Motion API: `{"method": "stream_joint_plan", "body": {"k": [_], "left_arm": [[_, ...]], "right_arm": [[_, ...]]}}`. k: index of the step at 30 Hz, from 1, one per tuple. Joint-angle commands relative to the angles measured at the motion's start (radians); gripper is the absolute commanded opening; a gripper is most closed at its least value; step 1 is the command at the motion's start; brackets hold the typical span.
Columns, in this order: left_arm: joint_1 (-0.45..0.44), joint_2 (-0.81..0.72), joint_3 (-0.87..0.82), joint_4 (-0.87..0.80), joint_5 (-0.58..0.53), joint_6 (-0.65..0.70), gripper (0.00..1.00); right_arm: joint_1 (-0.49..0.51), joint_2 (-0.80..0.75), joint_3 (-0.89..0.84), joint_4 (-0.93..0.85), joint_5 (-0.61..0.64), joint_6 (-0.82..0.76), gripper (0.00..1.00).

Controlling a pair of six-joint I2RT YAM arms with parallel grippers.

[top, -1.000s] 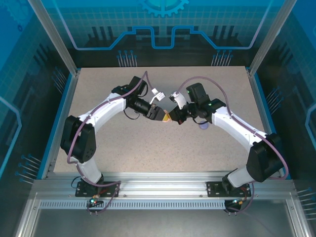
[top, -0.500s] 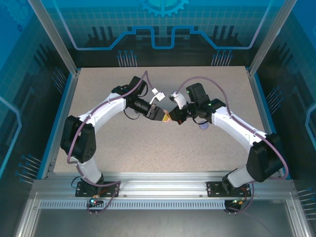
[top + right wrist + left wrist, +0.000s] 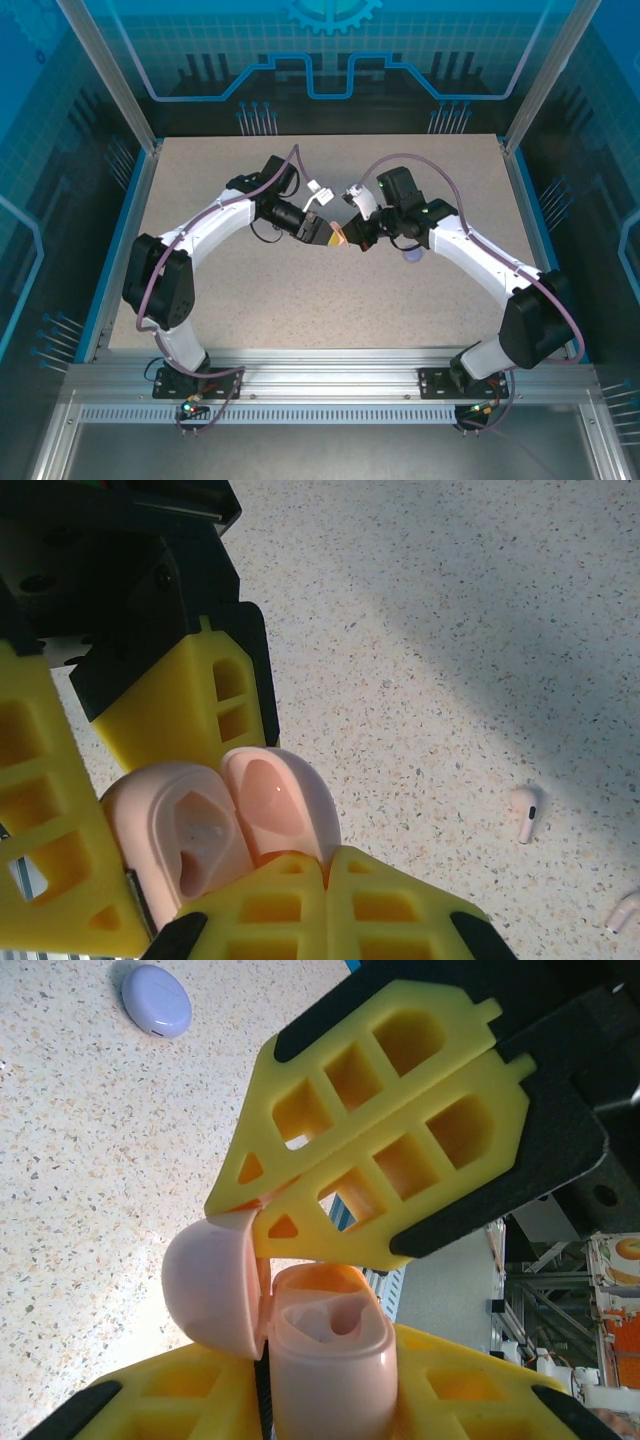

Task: Insert wireless bluetooth earbuds into charging case

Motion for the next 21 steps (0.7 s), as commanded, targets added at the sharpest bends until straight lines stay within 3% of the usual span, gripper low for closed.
{"method": "stream_joint_plan", "body": {"k": [1, 6, 14, 21], "left_arm": [[-0.006, 0.004, -0.016, 0.014, 0.037, 0.004, 0.32], [-0.006, 0.0, -0.019, 0.049, 0.024, -0.018, 0.36], [-0.004, -0.016, -0.028, 0.081, 0.011, -0.034, 0.33], [0.0, -0.029, -0.042, 0.082, 0.014, -0.029, 0.35]], "right_arm": [[0.009, 0.008, 0.034, -0.008, 0.003, -0.006, 0.0], [0.009, 0.005, 0.033, -0.009, 0.0, -0.005, 0.0], [0.009, -0.001, 0.035, -0.014, 0.006, -0.008, 0.0], [0.004, 0.002, 0.035, -0.013, 0.011, -0.008, 0.0]]}}
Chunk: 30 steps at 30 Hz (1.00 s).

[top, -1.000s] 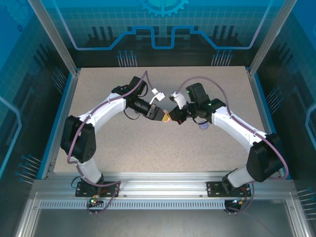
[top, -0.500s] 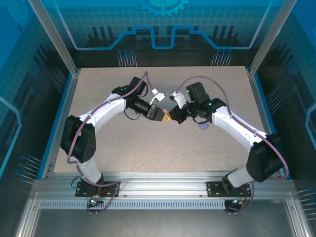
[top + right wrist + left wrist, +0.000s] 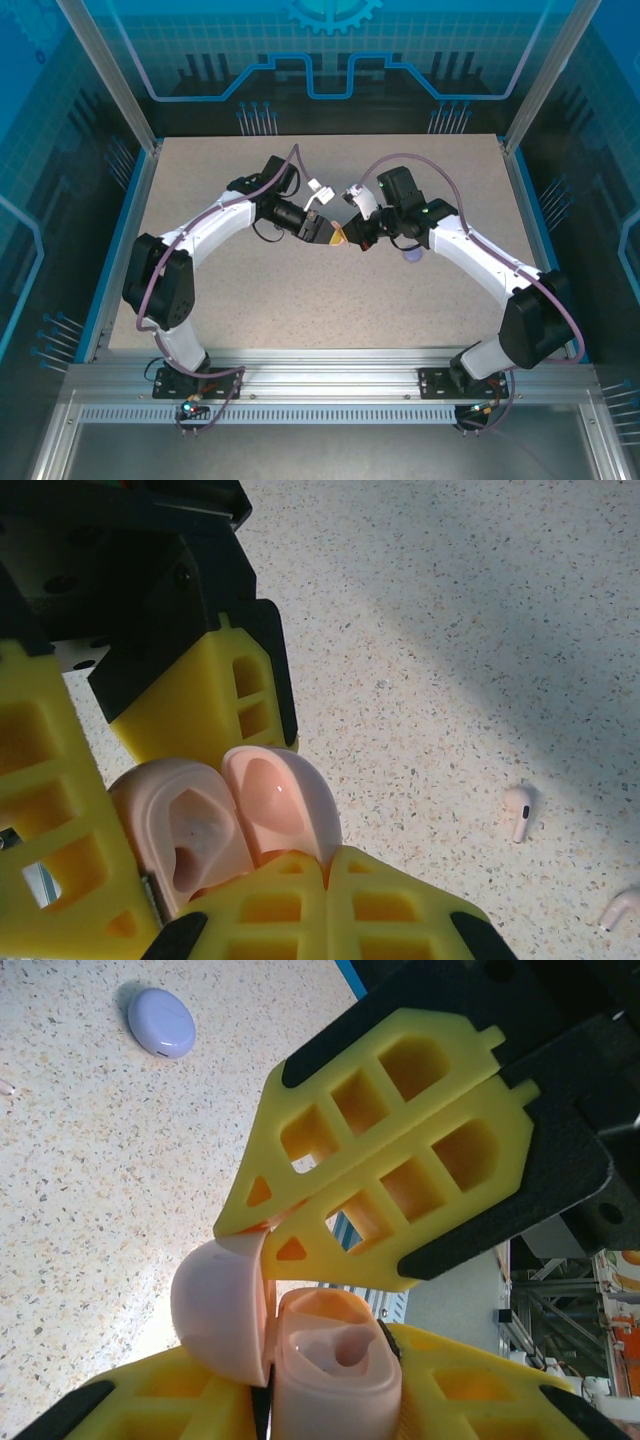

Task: Insert wireless bluetooth earbuds into charging case

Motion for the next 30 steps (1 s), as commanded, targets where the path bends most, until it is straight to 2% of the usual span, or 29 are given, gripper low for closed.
{"method": "stream_joint_plan", "body": {"k": [1, 10, 17, 21, 25, 28, 30], "left_arm": [[0.002, -0.031, -0.022, 0.007, 0.014, 0.0, 0.36], [0.013, -0.046, -0.039, 0.022, 0.016, -0.004, 0.38], [0.013, -0.05, -0.048, 0.057, 0.015, -0.024, 0.32], [0.014, -0.048, -0.048, 0.067, 0.014, -0.029, 0.23], [0.015, -0.05, -0.054, 0.069, 0.014, -0.027, 0.06], [0.015, -0.062, -0.063, 0.079, 0.014, -0.029, 0.01], [0.015, -0.077, -0.076, 0.097, 0.016, -0.038, 0.0]], "right_arm": [[0.003, 0.002, 0.034, -0.013, 0.005, -0.008, 0.0], [-0.005, 0.002, 0.031, -0.013, 0.0, -0.007, 0.0], [-0.006, 0.002, 0.029, -0.01, -0.004, -0.004, 0.0], [-0.006, -0.002, 0.031, -0.007, -0.008, -0.002, 0.0], [-0.007, -0.007, 0.037, -0.007, 0.001, 0.005, 0.0], [-0.012, -0.012, 0.046, -0.005, 0.011, 0.014, 0.0], [-0.018, -0.015, 0.053, -0.004, 0.025, 0.026, 0.1]]}}
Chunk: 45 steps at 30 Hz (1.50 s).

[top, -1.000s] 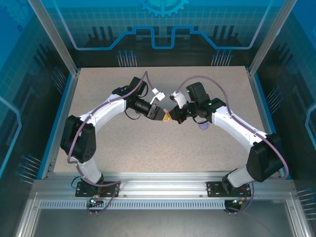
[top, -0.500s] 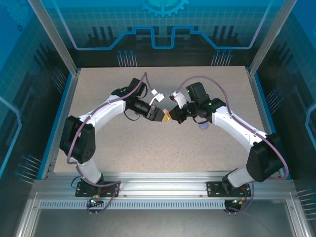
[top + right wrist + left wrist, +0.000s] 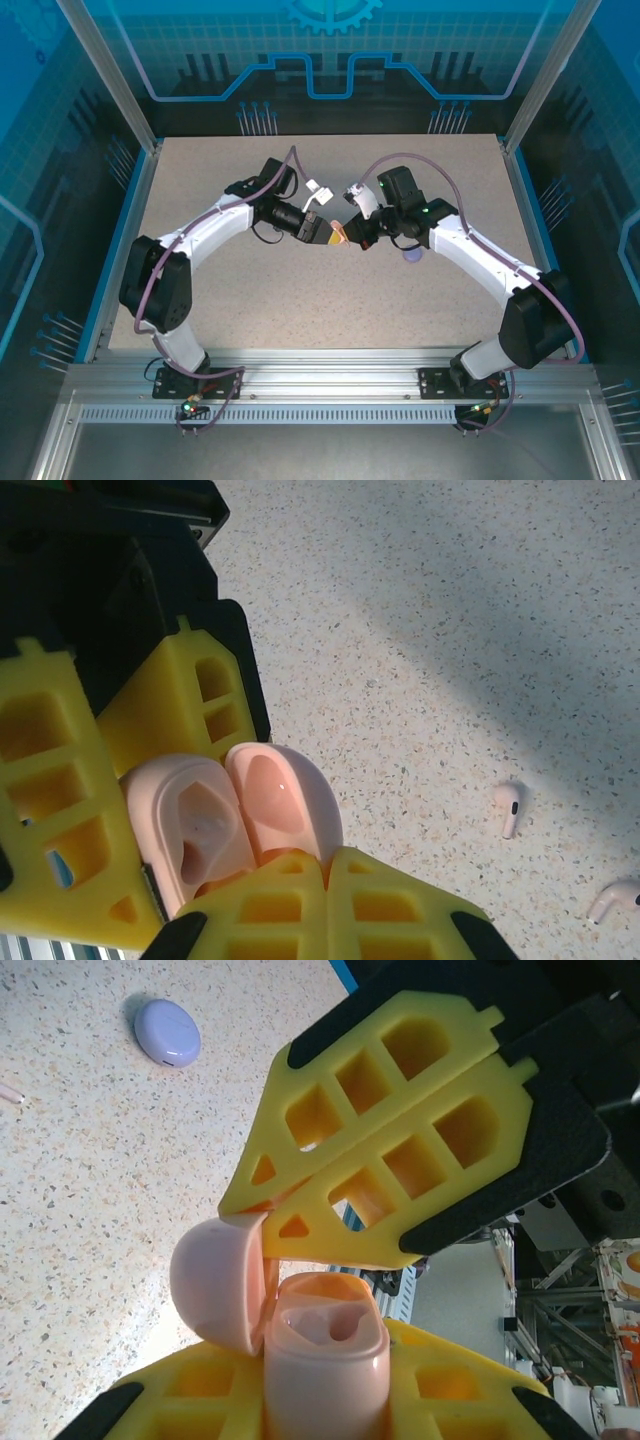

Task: Insert wireless bluetooth earbuds into charging case

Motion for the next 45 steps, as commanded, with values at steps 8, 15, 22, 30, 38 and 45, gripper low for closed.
{"method": "stream_joint_plan", "body": {"k": [8, 15, 22, 30, 38, 45], "left_arm": [[0.008, -0.136, -0.098, 0.098, -0.016, -0.03, 0.0], [0.009, -0.228, -0.237, 0.304, -0.107, -0.103, 0.0], [0.011, -0.44, -0.532, 0.764, -0.304, -0.191, 0.0], [0.01, -0.625, -0.791, 1.185, -0.575, -0.166, 0.0], [-0.007, -0.637, -0.852, 1.4, -0.662, -0.079, 0.0], [-0.02, -0.629, -0.835, 1.489, -0.752, -0.057, 0.0]], "right_arm": [[-0.101, -0.073, 0.057, 0.01, -0.028, 0.119, 0.49], [-0.161, -0.193, 0.038, 0.033, -0.16, 0.206, 0.61], [-0.194, -0.251, 0.004, -0.012, -0.085, 0.315, 0.66], [-0.192, -0.189, -0.074, -0.002, 0.019, 0.392, 0.67], [-0.139, -0.013, -0.01, -0.056, 0.165, 0.461, 0.66], [-0.064, 0.202, 0.161, -0.175, 0.272, 0.451, 0.65]]}}
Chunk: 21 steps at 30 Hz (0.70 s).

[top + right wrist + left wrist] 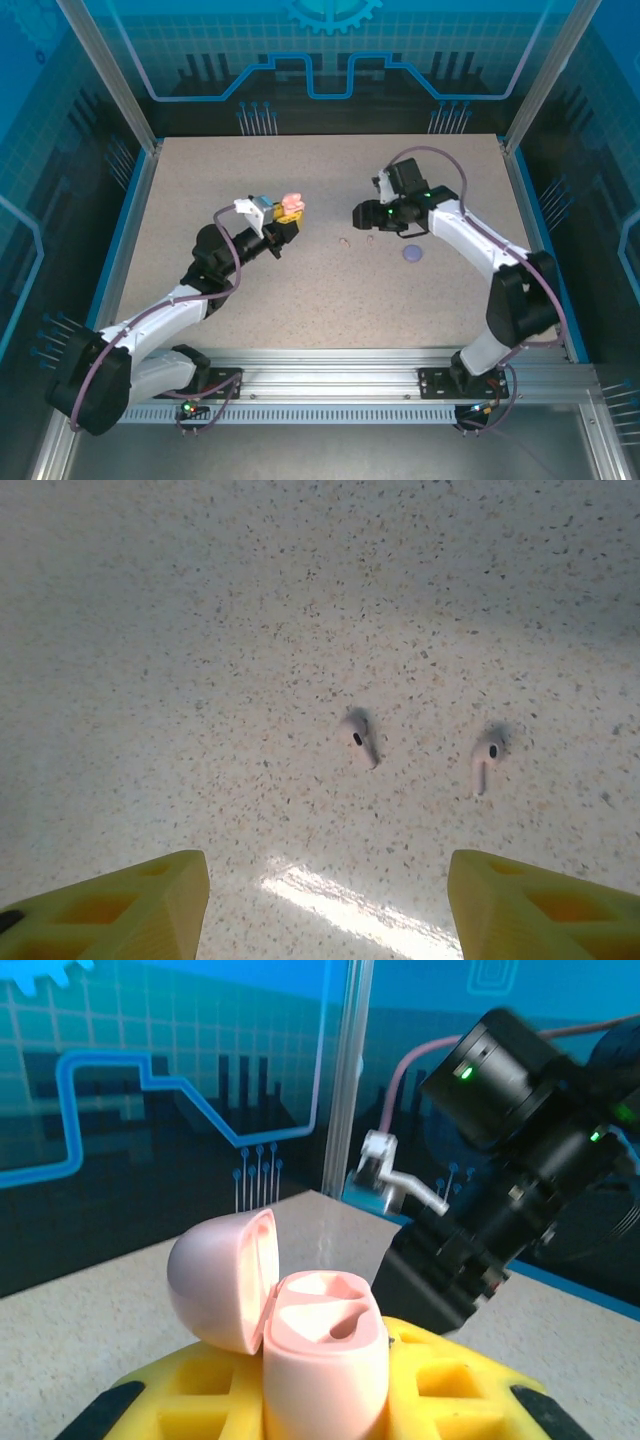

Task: Insert wireless bluetooth earbuds into charging case

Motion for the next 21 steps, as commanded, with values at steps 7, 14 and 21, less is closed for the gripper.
{"method": "stream_joint_plan", "body": {"k": [7, 14, 21], "left_arm": [[-0.008, -0.01, 0.068, 0.169, -0.117, 0.064, 0.0], [-0.008, -0.04, 0.137, 0.177, -0.093, 0.081, 0.0], [-0.008, -0.063, 0.179, 0.156, -0.063, 0.085, 0.0]], "right_arm": [[0.131, 0.294, 0.318, -0.236, 0.191, -0.025, 0.61], [0.15, 0.425, 0.413, -0.29, 0.25, -0.08, 0.57], [0.151, 0.494, 0.438, -0.291, 0.222, -0.161, 0.5]]}}
